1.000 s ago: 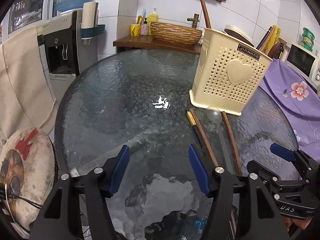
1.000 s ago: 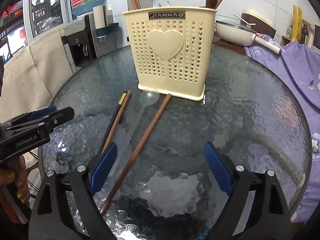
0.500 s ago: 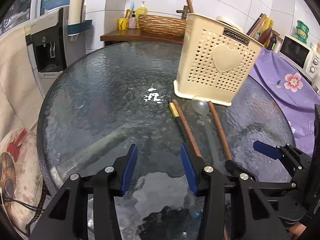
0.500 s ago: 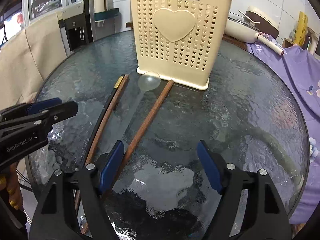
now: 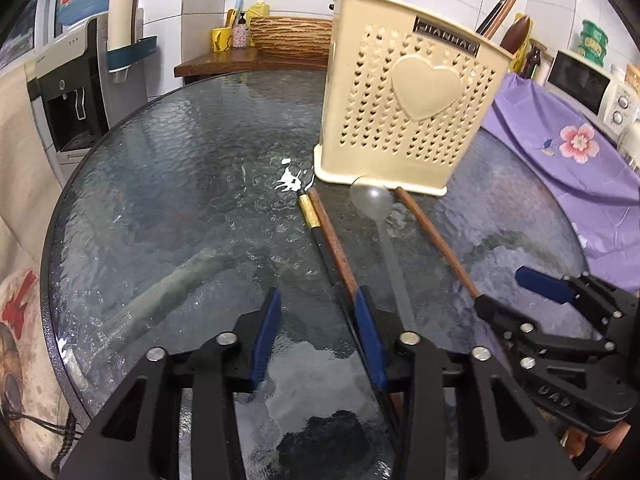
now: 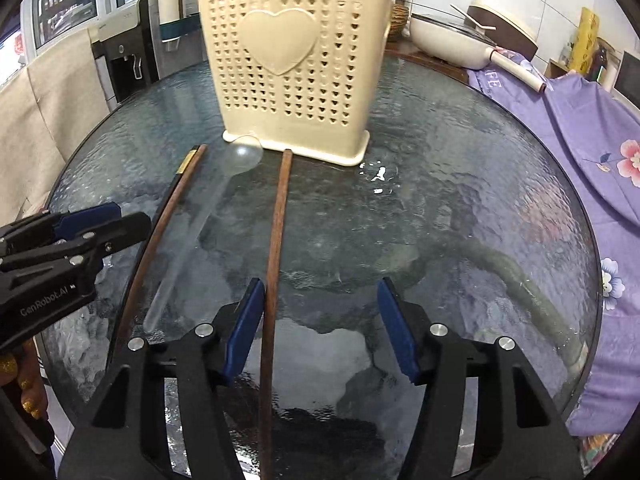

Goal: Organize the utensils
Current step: 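Move both tools down toward the remaining chopsticks beside the spoon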

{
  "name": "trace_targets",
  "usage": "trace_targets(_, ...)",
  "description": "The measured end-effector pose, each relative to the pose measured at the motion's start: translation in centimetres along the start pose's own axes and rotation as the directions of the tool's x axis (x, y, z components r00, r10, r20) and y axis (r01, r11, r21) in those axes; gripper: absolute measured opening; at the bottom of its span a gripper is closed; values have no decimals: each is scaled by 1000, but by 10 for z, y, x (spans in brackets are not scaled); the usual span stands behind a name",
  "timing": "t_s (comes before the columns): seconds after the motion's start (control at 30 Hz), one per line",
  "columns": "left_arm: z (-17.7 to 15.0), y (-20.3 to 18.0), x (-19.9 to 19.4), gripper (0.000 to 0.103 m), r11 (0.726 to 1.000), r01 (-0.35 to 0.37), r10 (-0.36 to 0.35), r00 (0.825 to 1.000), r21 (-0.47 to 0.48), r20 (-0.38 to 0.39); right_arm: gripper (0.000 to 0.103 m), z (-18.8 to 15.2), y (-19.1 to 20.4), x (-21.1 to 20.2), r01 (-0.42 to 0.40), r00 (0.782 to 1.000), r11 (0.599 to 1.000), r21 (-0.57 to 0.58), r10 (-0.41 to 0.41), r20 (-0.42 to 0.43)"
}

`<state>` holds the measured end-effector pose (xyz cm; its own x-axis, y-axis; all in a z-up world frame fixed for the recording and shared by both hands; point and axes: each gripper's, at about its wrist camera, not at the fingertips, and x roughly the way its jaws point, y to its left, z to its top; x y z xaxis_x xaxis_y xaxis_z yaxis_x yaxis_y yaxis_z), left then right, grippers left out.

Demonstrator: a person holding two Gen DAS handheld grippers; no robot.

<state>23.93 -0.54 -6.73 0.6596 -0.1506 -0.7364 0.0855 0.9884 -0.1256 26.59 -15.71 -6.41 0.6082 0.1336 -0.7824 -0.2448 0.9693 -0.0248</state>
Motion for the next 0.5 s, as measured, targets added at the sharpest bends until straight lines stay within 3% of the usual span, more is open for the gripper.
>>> trace_targets(0.37,10,-8,8,35,1000,-1,1,1000,8,-20,59,4,6,3,-12,1000,1000,-13,12,-1)
trace_targets(0.5,6,-1,5,30,1000,-27,28,999,13,-21,59,3,1,3,-12,1000,1000,-3,12,-3)
